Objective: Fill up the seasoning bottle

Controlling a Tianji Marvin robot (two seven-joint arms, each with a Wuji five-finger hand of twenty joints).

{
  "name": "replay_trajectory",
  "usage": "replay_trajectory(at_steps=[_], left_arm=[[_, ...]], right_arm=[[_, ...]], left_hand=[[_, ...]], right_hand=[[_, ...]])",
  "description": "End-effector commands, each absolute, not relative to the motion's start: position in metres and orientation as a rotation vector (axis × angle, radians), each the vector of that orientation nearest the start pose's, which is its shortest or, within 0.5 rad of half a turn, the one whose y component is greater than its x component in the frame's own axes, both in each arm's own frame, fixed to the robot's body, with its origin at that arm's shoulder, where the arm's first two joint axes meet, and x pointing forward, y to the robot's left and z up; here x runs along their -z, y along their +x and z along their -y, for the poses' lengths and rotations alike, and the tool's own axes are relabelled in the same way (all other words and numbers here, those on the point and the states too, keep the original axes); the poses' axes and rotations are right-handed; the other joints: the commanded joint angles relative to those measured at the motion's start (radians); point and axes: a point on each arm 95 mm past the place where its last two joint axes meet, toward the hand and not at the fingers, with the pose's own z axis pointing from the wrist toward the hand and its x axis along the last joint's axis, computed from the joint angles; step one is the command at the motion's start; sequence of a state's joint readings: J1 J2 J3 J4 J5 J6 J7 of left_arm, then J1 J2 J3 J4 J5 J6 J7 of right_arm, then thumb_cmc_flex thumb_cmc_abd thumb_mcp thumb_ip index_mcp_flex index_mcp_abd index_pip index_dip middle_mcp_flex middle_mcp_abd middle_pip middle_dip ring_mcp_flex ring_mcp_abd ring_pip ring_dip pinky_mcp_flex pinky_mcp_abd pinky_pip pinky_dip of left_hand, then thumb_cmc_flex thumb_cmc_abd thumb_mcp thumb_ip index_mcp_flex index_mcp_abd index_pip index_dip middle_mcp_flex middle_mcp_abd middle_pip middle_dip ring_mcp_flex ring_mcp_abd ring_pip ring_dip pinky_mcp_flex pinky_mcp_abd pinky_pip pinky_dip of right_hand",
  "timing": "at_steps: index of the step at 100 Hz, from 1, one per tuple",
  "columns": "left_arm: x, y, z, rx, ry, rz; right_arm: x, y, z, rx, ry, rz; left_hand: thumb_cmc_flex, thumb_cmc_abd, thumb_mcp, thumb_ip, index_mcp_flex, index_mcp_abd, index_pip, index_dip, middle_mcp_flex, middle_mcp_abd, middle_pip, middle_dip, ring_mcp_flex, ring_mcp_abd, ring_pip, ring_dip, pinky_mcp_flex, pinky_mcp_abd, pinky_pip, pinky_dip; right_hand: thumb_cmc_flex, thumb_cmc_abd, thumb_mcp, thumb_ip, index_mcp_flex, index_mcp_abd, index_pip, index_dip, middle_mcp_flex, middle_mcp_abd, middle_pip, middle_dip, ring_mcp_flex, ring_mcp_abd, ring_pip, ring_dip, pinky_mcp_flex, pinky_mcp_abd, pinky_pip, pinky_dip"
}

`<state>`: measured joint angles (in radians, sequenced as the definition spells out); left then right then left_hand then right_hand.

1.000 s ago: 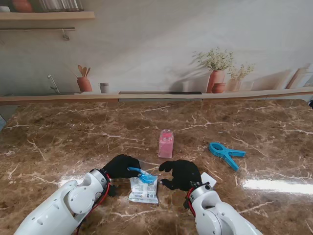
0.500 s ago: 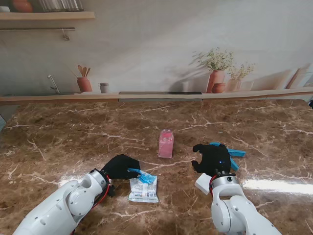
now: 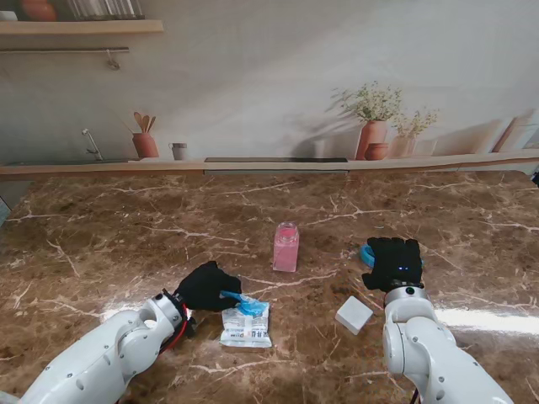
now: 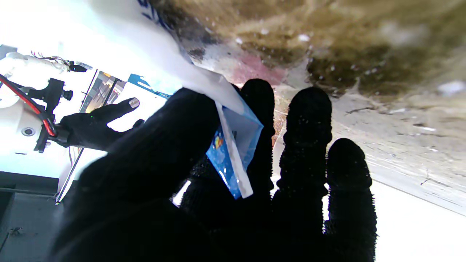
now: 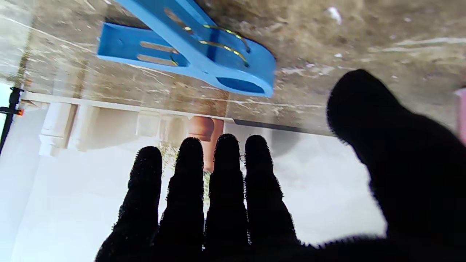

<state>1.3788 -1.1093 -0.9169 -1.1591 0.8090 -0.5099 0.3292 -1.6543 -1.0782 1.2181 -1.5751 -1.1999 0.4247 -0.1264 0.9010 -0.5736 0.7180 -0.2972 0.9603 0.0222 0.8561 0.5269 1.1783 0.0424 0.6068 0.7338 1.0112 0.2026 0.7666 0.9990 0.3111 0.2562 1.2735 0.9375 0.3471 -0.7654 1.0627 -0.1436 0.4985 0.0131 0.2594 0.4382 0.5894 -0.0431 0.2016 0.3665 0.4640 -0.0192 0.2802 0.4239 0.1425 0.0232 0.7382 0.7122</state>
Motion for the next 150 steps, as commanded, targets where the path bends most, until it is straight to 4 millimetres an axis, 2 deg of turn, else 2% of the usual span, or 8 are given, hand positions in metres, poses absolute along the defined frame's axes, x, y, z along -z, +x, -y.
replay_trajectory(at_steps=[1, 36, 78, 108, 111, 115, 128, 150], left_arm=[[0.418, 0.387, 0.036, 1.985, -1.186, -1.679], [0.415, 0.386, 0.034, 1.994, -1.241, -1.639], [0.412, 0.384, 0.034, 2.011, -1.337, -1.585], [0.409, 0.382, 0.032, 2.030, -1.416, -1.560], [0.409, 0.382, 0.032, 2.033, -1.428, -1.556], [0.408, 0.382, 0.031, 2.036, -1.440, -1.553], [0.406, 0.380, 0.029, 2.049, -1.480, -1.534], [0.402, 0.377, 0.024, 2.071, -1.550, -1.486]], right_arm=[[0.358, 0.381, 0.067, -0.944, 1.210, -1.282], [0.369, 0.403, 0.096, -0.851, 1.300, -1.353], [0.390, 0.421, 0.112, -0.757, 1.377, -1.375], [0.404, 0.425, 0.115, -0.776, 1.355, -1.360], [0.404, 0.425, 0.115, -0.784, 1.349, -1.358], [0.404, 0.425, 0.115, -0.796, 1.339, -1.354], [0.403, 0.424, 0.112, -0.857, 1.316, -1.326], [0.388, 0.416, 0.101, -0.943, 1.257, -1.282]], left_hand=[[0.123, 0.111, 0.272, 0.110, 0.135, -0.231, 0.144, 0.036, 0.008, -0.066, -0.019, 0.007, -0.013, 0.023, -0.023, -0.012, -0.010, -0.006, -0.005, -0.004], [0.111, 0.042, 0.226, 0.057, 0.075, -0.180, 0.018, -0.068, -0.026, -0.045, -0.166, -0.014, -0.071, 0.021, -0.112, -0.031, -0.044, -0.012, -0.037, -0.019], [-0.022, -0.051, 0.203, 0.080, -0.027, -0.198, 0.049, -0.300, -0.026, -0.037, -0.374, 0.026, -0.157, -0.012, -0.152, -0.126, -0.104, -0.015, -0.096, -0.024], [-0.176, -0.124, 0.108, 0.081, -0.159, -0.127, -0.111, -0.249, -0.317, -0.026, -0.150, -0.263, -0.289, -0.035, -0.252, -0.210, -0.197, -0.030, -0.212, -0.044], [-0.203, -0.125, 0.118, 0.085, -0.164, -0.116, -0.133, -0.243, -0.329, -0.025, -0.153, -0.268, -0.300, -0.036, -0.262, -0.215, -0.205, -0.031, -0.222, -0.047], [-0.238, -0.124, 0.130, 0.092, -0.169, -0.106, -0.160, -0.235, -0.343, -0.026, -0.158, -0.272, -0.311, -0.038, -0.272, -0.220, -0.214, -0.032, -0.235, -0.050], [-0.343, -0.115, 0.155, 0.159, -0.176, -0.079, -0.223, -0.193, -0.372, -0.027, -0.173, -0.285, -0.335, -0.042, -0.300, -0.239, -0.236, -0.023, -0.271, -0.054], [-0.377, -0.083, 0.069, 0.164, -0.176, -0.076, -0.247, -0.175, -0.383, -0.024, -0.187, -0.294, -0.349, -0.037, -0.325, -0.253, -0.252, -0.011, -0.300, -0.056]], right_hand=[[-0.031, -0.024, 0.002, 0.002, -0.055, 0.028, -0.030, 0.012, -0.055, 0.016, -0.019, -0.026, -0.062, -0.021, -0.039, -0.050, -0.035, -0.028, -0.065, -0.040], [-0.096, -0.066, 0.030, -0.027, -0.224, 0.083, -0.090, 0.049, -0.234, 0.029, -0.042, -0.077, -0.234, -0.046, -0.142, -0.174, -0.110, -0.069, -0.205, -0.126], [-0.069, -0.049, 0.033, -0.028, -0.164, 0.088, 0.018, 0.209, -0.173, 0.038, 0.124, 0.065, -0.210, -0.020, -0.054, -0.117, -0.102, -0.048, -0.153, -0.096], [0.091, -0.024, 0.100, -0.026, 0.187, -0.170, 0.326, 0.454, 0.209, -0.104, 0.421, 0.363, 0.037, -0.048, 0.241, 0.071, 0.030, -0.010, 0.019, -0.052], [0.128, -0.038, 0.087, -0.125, 0.204, -0.218, 0.400, 0.442, 0.257, -0.118, 0.432, 0.427, 0.075, -0.052, 0.273, 0.096, 0.045, -0.007, 0.043, -0.056], [0.171, -0.052, 0.065, -0.170, 0.224, -0.289, 0.532, 0.391, 0.333, -0.131, 0.425, 0.521, 0.131, -0.059, 0.305, 0.121, 0.067, -0.002, 0.071, -0.060], [0.208, -0.030, 0.072, -0.162, 0.341, -0.364, 0.627, 0.367, 0.483, -0.154, 0.432, 0.568, 0.278, -0.070, 0.371, 0.162, 0.147, 0.018, 0.143, -0.041], [0.220, -0.035, 0.078, -0.158, 0.356, -0.368, 0.637, 0.359, 0.514, -0.155, 0.426, 0.589, 0.325, -0.070, 0.400, 0.193, 0.184, 0.034, 0.190, -0.028]])
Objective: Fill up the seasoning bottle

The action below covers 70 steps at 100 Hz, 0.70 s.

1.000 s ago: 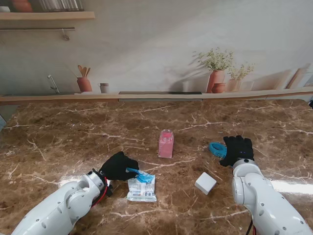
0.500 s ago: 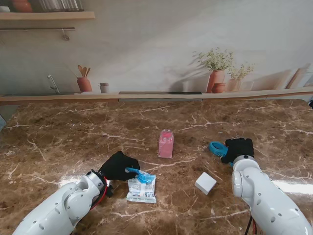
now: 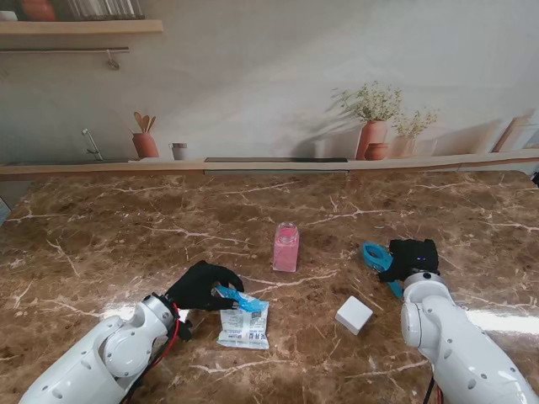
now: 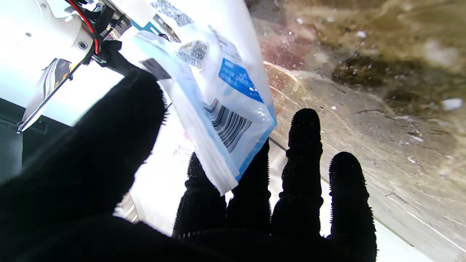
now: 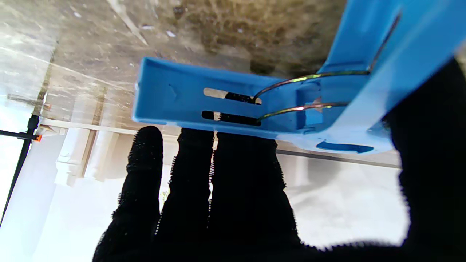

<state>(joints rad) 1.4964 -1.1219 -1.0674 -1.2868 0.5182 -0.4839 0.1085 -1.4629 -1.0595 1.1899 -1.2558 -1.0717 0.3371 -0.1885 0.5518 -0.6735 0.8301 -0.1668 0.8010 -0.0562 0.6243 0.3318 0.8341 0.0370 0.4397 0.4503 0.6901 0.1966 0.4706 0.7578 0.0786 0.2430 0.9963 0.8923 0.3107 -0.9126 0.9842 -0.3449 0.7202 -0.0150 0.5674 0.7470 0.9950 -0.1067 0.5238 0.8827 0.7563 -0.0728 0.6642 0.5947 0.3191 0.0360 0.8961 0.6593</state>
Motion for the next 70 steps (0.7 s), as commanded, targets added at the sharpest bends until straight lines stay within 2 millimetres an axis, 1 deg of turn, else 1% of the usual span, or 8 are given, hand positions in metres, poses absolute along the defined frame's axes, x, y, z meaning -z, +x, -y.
replay_trajectory(at_steps=[1, 16, 20, 30, 52, 56, 63, 70], left_arm=[[0.402, 0.377, 0.024, 2.072, -1.552, -1.482], [0.399, 0.376, 0.021, 2.083, -1.578, -1.424], [0.398, 0.376, 0.021, 2.088, -1.580, -1.409], [0.393, 0.377, 0.021, 2.101, -1.575, -1.355], [0.378, 0.379, 0.025, 2.131, -1.550, -1.206], [0.374, 0.379, 0.026, 2.142, -1.545, -1.177], [0.364, 0.379, 0.029, 2.164, -1.529, -1.132], [0.353, 0.377, 0.031, 2.188, -1.514, -1.087]], right_arm=[[0.387, 0.415, 0.100, -0.948, 1.254, -1.279], [0.373, 0.410, 0.091, -1.015, 1.209, -1.235], [0.369, 0.410, 0.090, -1.028, 1.197, -1.226], [0.360, 0.407, 0.087, -1.061, 1.175, -1.206], [0.336, 0.394, 0.071, -1.165, 1.093, -1.162], [0.330, 0.391, 0.067, -1.187, 1.062, -1.156], [0.319, 0.385, 0.060, -1.225, 1.008, -1.145], [0.307, 0.379, 0.052, -1.263, 0.946, -1.134]], left_hand=[[-0.031, 0.019, -0.046, 0.034, -0.017, 0.001, -0.016, 0.021, -0.039, -0.019, -0.020, -0.010, -0.028, -0.032, -0.029, -0.012, -0.020, 0.002, -0.023, -0.011], [-0.067, 0.071, -0.107, 0.038, -0.020, 0.009, -0.028, 0.024, -0.046, -0.013, -0.029, -0.013, -0.045, -0.030, -0.039, -0.014, -0.029, 0.003, -0.037, -0.010], [-0.067, 0.088, -0.138, 0.045, -0.030, 0.010, -0.044, 0.021, -0.056, -0.015, -0.036, -0.014, -0.057, -0.033, -0.047, -0.017, -0.036, -0.001, -0.048, -0.010], [-0.068, 0.109, -0.164, 0.052, -0.055, 0.021, -0.074, 0.013, -0.089, -0.016, -0.047, -0.017, -0.100, -0.040, -0.074, -0.030, -0.061, -0.013, -0.077, -0.016], [-0.082, 0.144, -0.203, 0.058, -0.046, 0.047, -0.104, -0.002, -0.099, 0.000, -0.051, -0.017, -0.122, -0.031, -0.081, -0.031, -0.076, -0.017, -0.100, -0.017], [-0.072, 0.157, -0.243, 0.068, -0.042, 0.051, -0.115, -0.006, -0.099, 0.004, -0.053, -0.015, -0.119, -0.025, -0.069, -0.019, -0.065, -0.026, -0.080, 0.006], [-0.073, 0.168, -0.269, 0.072, -0.038, 0.058, -0.122, -0.007, -0.095, 0.012, -0.053, -0.013, -0.108, -0.015, -0.044, 0.004, -0.045, -0.039, -0.039, 0.041], [-0.071, 0.181, -0.300, 0.076, -0.034, 0.069, -0.131, -0.008, -0.090, 0.024, -0.055, -0.013, -0.098, -0.003, -0.019, 0.032, -0.026, -0.038, 0.005, 0.079]], right_hand=[[0.256, 0.113, 0.157, 0.043, 0.136, -0.341, 0.329, 0.051, 0.110, -0.091, 0.105, 0.073, 0.035, -0.017, 0.017, 0.023, 0.009, 0.022, 0.033, 0.025], [0.263, 0.112, 0.166, 0.046, 0.146, -0.343, 0.333, 0.056, 0.136, -0.092, 0.118, 0.090, 0.063, -0.020, 0.044, 0.044, 0.033, 0.030, 0.055, 0.031], [0.263, 0.113, 0.167, 0.046, 0.148, -0.340, 0.333, 0.057, 0.138, -0.091, 0.117, 0.092, 0.066, -0.020, 0.049, 0.050, 0.036, 0.031, 0.060, 0.031], [0.265, 0.111, 0.170, 0.046, 0.151, -0.337, 0.332, 0.060, 0.142, -0.087, 0.116, 0.095, 0.069, -0.018, 0.057, 0.059, 0.037, 0.034, 0.067, 0.032], [0.265, 0.109, 0.173, 0.046, 0.157, -0.336, 0.329, 0.064, 0.150, -0.084, 0.113, 0.100, 0.078, -0.017, 0.065, 0.070, 0.043, 0.039, 0.076, 0.032], [0.265, 0.109, 0.174, 0.046, 0.157, -0.336, 0.329, 0.065, 0.151, -0.086, 0.113, 0.102, 0.079, -0.018, 0.066, 0.072, 0.044, 0.040, 0.078, 0.032], [0.263, 0.109, 0.175, 0.045, 0.158, -0.336, 0.327, 0.067, 0.152, -0.084, 0.112, 0.103, 0.081, -0.018, 0.067, 0.074, 0.045, 0.040, 0.079, 0.032], [0.263, 0.111, 0.176, 0.045, 0.158, -0.337, 0.326, 0.069, 0.154, -0.085, 0.112, 0.105, 0.082, -0.017, 0.068, 0.076, 0.046, 0.042, 0.080, 0.031]])
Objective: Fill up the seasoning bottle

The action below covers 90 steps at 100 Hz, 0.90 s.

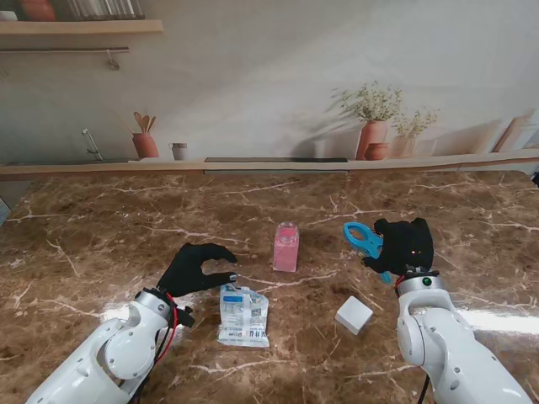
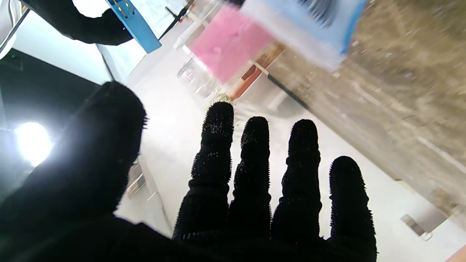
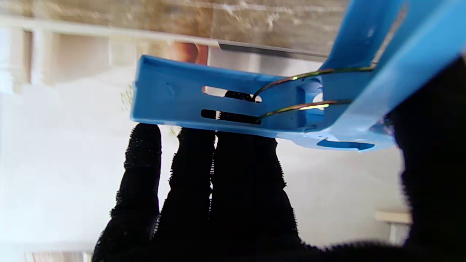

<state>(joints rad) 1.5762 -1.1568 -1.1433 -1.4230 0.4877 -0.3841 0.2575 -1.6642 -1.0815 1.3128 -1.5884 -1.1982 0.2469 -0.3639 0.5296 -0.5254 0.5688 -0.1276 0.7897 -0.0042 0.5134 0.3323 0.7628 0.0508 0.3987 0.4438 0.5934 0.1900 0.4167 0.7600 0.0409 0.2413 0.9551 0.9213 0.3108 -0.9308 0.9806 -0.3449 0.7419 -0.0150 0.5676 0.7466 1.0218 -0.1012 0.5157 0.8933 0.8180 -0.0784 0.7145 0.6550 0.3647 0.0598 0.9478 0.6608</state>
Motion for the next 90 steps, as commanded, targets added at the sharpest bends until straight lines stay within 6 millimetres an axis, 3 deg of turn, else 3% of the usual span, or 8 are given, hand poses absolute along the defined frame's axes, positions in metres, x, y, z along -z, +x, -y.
replay_trajectory(at_steps=[1, 19, 25, 33, 36, 47, 51, 90], left_arm=[[0.351, 0.377, 0.032, 2.191, -1.512, -1.080], [0.313, 0.374, 0.044, 2.238, -1.455, -0.968], [0.301, 0.373, 0.048, 2.233, -1.464, -0.966], [0.288, 0.373, 0.054, 2.233, -1.500, -0.970], [0.284, 0.374, 0.057, 2.237, -1.517, -0.968], [0.270, 0.373, 0.068, 2.253, -1.583, -0.967], [0.266, 0.373, 0.071, 2.248, -1.601, -0.993], [0.243, 0.379, 0.095, 2.307, -1.727, -1.147]], right_arm=[[0.306, 0.378, 0.051, -1.268, 0.937, -1.133], [0.278, 0.365, 0.028, -1.347, 0.750, -1.119], [0.270, 0.361, 0.018, -1.383, 0.705, -1.115], [0.258, 0.356, 0.005, -1.428, 0.644, -1.109], [0.253, 0.355, 0.001, -1.440, 0.619, -1.109], [0.240, 0.349, -0.013, -1.479, 0.533, -1.114], [0.237, 0.347, -0.018, -1.491, 0.506, -1.119], [0.215, 0.328, -0.051, -1.522, 0.257, -1.165]], left_hand=[[-0.048, 0.036, -0.046, 0.038, -0.023, 0.019, -0.022, -0.009, -0.019, 0.012, -0.015, -0.006, -0.001, 0.005, 0.038, 0.034, 0.013, -0.033, 0.053, 0.056], [-0.053, 0.062, -0.108, 0.043, -0.062, 0.068, -0.062, -0.010, -0.034, 0.050, -0.020, 0.000, 0.047, 0.036, 0.114, 0.118, 0.076, 0.005, 0.164, 0.137], [-0.020, 0.101, -0.229, 0.057, -0.084, 0.090, -0.102, -0.009, -0.057, 0.065, -0.037, -0.010, 0.048, 0.038, 0.108, 0.134, 0.088, 0.003, 0.178, 0.147], [-0.006, 0.121, -0.299, 0.061, -0.106, 0.122, -0.155, -0.030, -0.083, 0.086, -0.061, -0.031, 0.041, 0.046, 0.098, 0.132, 0.091, 0.004, 0.190, 0.153], [0.035, 0.150, -0.408, 0.076, -0.115, 0.135, -0.176, -0.041, -0.094, 0.095, -0.063, -0.045, 0.039, 0.048, 0.096, 0.131, 0.093, 0.002, 0.190, 0.153], [0.037, 0.165, -0.474, 0.078, -0.129, 0.166, -0.229, -0.068, -0.117, 0.118, -0.093, -0.073, 0.030, 0.054, 0.072, 0.113, 0.092, 0.002, 0.189, 0.152], [0.063, 0.183, -0.549, 0.088, -0.134, 0.179, -0.254, -0.080, -0.132, 0.125, -0.094, -0.094, 0.023, 0.057, 0.067, 0.102, 0.089, 0.002, 0.185, 0.150], [0.028, 0.199, -0.590, 0.088, -0.125, 0.201, -0.282, -0.090, -0.132, 0.143, -0.091, -0.123, 0.037, 0.067, 0.057, 0.088, 0.097, 0.000, 0.181, 0.149]], right_hand=[[0.263, 0.129, 0.179, 0.045, 0.137, -0.337, 0.326, 0.069, 0.128, -0.091, 0.120, 0.095, 0.020, -0.011, 0.017, 0.016, 0.001, 0.018, 0.029, 0.030], [0.259, 0.133, 0.178, 0.045, 0.135, -0.335, 0.323, 0.072, 0.128, -0.091, 0.118, 0.098, 0.021, -0.012, 0.018, 0.020, 0.000, 0.020, 0.028, 0.028], [0.258, 0.133, 0.177, 0.045, 0.135, -0.336, 0.322, 0.072, 0.128, -0.093, 0.117, 0.098, 0.021, -0.012, 0.017, 0.020, 0.001, 0.020, 0.028, 0.027], [0.258, 0.134, 0.177, 0.045, 0.135, -0.336, 0.322, 0.074, 0.129, -0.094, 0.116, 0.099, 0.023, -0.013, 0.016, 0.021, 0.001, 0.021, 0.027, 0.025], [0.257, 0.134, 0.177, 0.044, 0.135, -0.336, 0.321, 0.074, 0.130, -0.094, 0.115, 0.099, 0.023, -0.013, 0.015, 0.021, 0.002, 0.021, 0.027, 0.025], [0.256, 0.133, 0.178, 0.044, 0.136, -0.337, 0.320, 0.076, 0.130, -0.094, 0.113, 0.100, 0.025, -0.014, 0.014, 0.021, 0.005, 0.021, 0.027, 0.023], [0.256, 0.134, 0.177, 0.044, 0.136, -0.337, 0.319, 0.076, 0.130, -0.095, 0.113, 0.100, 0.026, -0.015, 0.014, 0.022, 0.005, 0.021, 0.027, 0.023], [0.251, 0.131, 0.180, 0.042, 0.138, -0.341, 0.315, 0.080, 0.135, -0.099, 0.108, 0.101, 0.034, -0.018, 0.011, 0.024, 0.013, 0.023, 0.029, 0.020]])
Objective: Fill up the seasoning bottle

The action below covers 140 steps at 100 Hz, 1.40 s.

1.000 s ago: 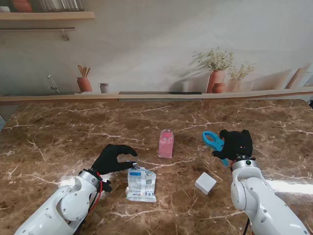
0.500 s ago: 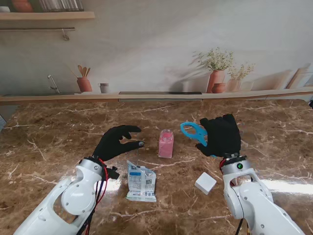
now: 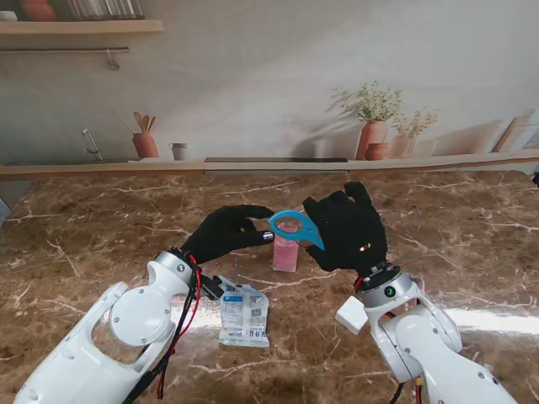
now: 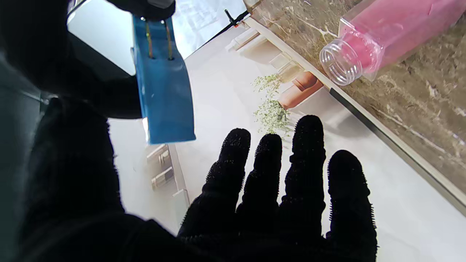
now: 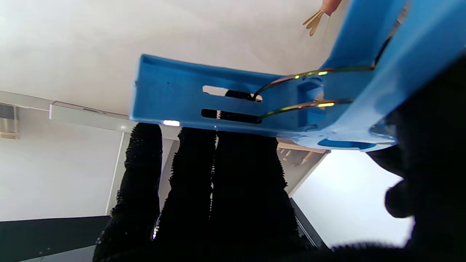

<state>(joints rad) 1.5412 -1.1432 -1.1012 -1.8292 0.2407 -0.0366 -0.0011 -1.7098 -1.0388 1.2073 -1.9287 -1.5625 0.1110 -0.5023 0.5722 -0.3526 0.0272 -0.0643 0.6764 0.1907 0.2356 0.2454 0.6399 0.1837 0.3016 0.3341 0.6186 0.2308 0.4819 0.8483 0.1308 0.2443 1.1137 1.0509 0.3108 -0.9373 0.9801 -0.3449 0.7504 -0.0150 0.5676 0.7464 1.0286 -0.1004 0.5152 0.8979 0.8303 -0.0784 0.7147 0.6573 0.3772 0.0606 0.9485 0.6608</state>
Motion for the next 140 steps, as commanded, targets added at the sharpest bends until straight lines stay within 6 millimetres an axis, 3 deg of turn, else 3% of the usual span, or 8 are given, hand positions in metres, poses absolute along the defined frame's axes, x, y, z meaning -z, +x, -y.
replay_trajectory(at_steps=[1, 38, 42, 58, 74, 81, 102, 140], left_arm=[[0.243, 0.379, 0.095, 2.311, -1.733, -1.144], [0.246, 0.382, 0.111, 2.336, -1.795, -1.175], [0.246, 0.383, 0.112, 2.342, -1.803, -1.169], [0.249, 0.383, 0.119, 2.404, -1.924, -1.063], [0.251, 0.384, 0.125, 2.429, -1.999, -0.967], [0.252, 0.384, 0.127, 2.435, -2.030, -0.909], [0.255, 0.386, 0.129, 2.422, -2.107, -0.775], [0.255, 0.381, 0.127, 2.452, -2.331, -0.559]], right_arm=[[0.215, 0.328, -0.051, -1.523, 0.253, -1.166], [0.213, 0.323, -0.070, -1.566, 0.152, -1.194], [0.213, 0.323, -0.071, -1.569, 0.146, -1.195], [0.212, 0.323, -0.073, -1.568, 0.125, -1.196], [0.215, 0.324, -0.069, -1.549, 0.137, -1.206], [0.219, 0.325, -0.066, -1.540, 0.152, -1.228], [0.229, 0.324, -0.058, -1.485, 0.228, -1.280], [0.240, 0.322, -0.059, -1.417, 0.387, -1.212]], left_hand=[[-0.013, 0.025, -0.048, 0.025, -0.010, 0.004, -0.003, -0.002, -0.006, 0.010, 0.007, -0.013, 0.013, 0.028, -0.006, 0.000, 0.007, -0.002, 0.023, 0.020], [0.221, -0.027, 0.016, 0.030, 0.157, -0.118, 0.222, 0.124, 0.250, -0.045, 0.104, 0.054, 0.187, 0.033, 0.149, 0.079, 0.108, 0.024, 0.131, 0.043], [0.114, -0.097, 0.394, -0.015, 0.173, -0.134, 0.263, 0.119, 0.281, -0.052, 0.115, 0.065, 0.211, 0.029, 0.170, 0.082, 0.122, 0.025, 0.150, 0.032], [0.310, -0.145, 0.783, -0.152, 0.243, -0.250, 0.553, 0.044, 0.472, -0.073, 0.130, 0.243, 0.292, 0.045, 0.270, 0.117, 0.151, 0.032, 0.220, 0.046], [0.368, -0.120, 0.820, -0.176, 0.238, -0.277, 0.657, 0.155, 0.520, -0.065, 0.170, 0.347, 0.331, 0.052, 0.336, 0.138, 0.171, 0.037, 0.257, 0.043], [0.378, -0.120, 0.828, -0.181, 0.237, -0.264, 0.671, 0.174, 0.530, -0.060, 0.175, 0.357, 0.343, 0.056, 0.344, 0.138, 0.178, 0.042, 0.265, 0.041], [0.380, -0.133, 0.846, -0.195, 0.231, -0.252, 0.705, 0.199, 0.550, -0.055, 0.188, 0.368, 0.373, 0.058, 0.371, 0.136, 0.203, 0.056, 0.302, 0.041], [0.375, -0.143, 0.865, -0.200, 0.228, -0.244, 0.718, 0.199, 0.559, -0.050, 0.200, 0.366, 0.387, 0.064, 0.393, 0.133, 0.219, 0.060, 0.339, 0.045]], right_hand=[[0.251, 0.139, 0.180, 0.042, 0.130, -0.342, 0.314, 0.080, 0.129, -0.100, 0.108, 0.097, 0.022, -0.018, 0.011, 0.022, 0.001, 0.022, 0.028, 0.019], [0.248, 0.138, 0.182, 0.041, 0.130, -0.346, 0.310, 0.084, 0.131, -0.104, 0.104, 0.098, 0.025, -0.021, 0.009, 0.023, 0.003, 0.021, 0.028, 0.015], [0.248, 0.138, 0.182, 0.040, 0.129, -0.346, 0.310, 0.084, 0.130, -0.105, 0.104, 0.098, 0.024, -0.022, 0.008, 0.023, 0.003, 0.021, 0.028, 0.015], [0.251, 0.136, 0.178, 0.040, 0.127, -0.355, 0.305, 0.083, 0.124, -0.111, 0.098, 0.097, 0.017, -0.025, -0.005, 0.018, 0.001, 0.017, 0.026, 0.013], [0.169, 0.117, 0.127, 0.038, 0.021, -0.247, 0.229, -0.065, 0.011, -0.072, 0.007, -0.026, -0.034, -0.009, -0.090, -0.034, -0.039, 0.014, -0.009, -0.002], [0.032, 0.124, 0.144, 0.185, -0.020, -0.113, -0.077, -0.047, -0.125, -0.035, -0.058, -0.217, -0.111, 0.005, -0.157, -0.065, -0.085, 0.011, -0.051, -0.002], [-0.148, 0.126, 0.101, 0.175, -0.313, 0.093, -0.381, -0.190, -0.460, 0.065, -0.254, -0.434, -0.371, 0.038, -0.390, -0.220, -0.222, -0.019, -0.230, -0.027], [-0.210, 0.163, 0.073, 0.175, -0.574, 0.307, -0.503, -0.223, -0.765, 0.260, -0.486, -0.704, -0.644, 0.113, -0.636, -0.438, -0.369, -0.043, -0.397, -0.094]])
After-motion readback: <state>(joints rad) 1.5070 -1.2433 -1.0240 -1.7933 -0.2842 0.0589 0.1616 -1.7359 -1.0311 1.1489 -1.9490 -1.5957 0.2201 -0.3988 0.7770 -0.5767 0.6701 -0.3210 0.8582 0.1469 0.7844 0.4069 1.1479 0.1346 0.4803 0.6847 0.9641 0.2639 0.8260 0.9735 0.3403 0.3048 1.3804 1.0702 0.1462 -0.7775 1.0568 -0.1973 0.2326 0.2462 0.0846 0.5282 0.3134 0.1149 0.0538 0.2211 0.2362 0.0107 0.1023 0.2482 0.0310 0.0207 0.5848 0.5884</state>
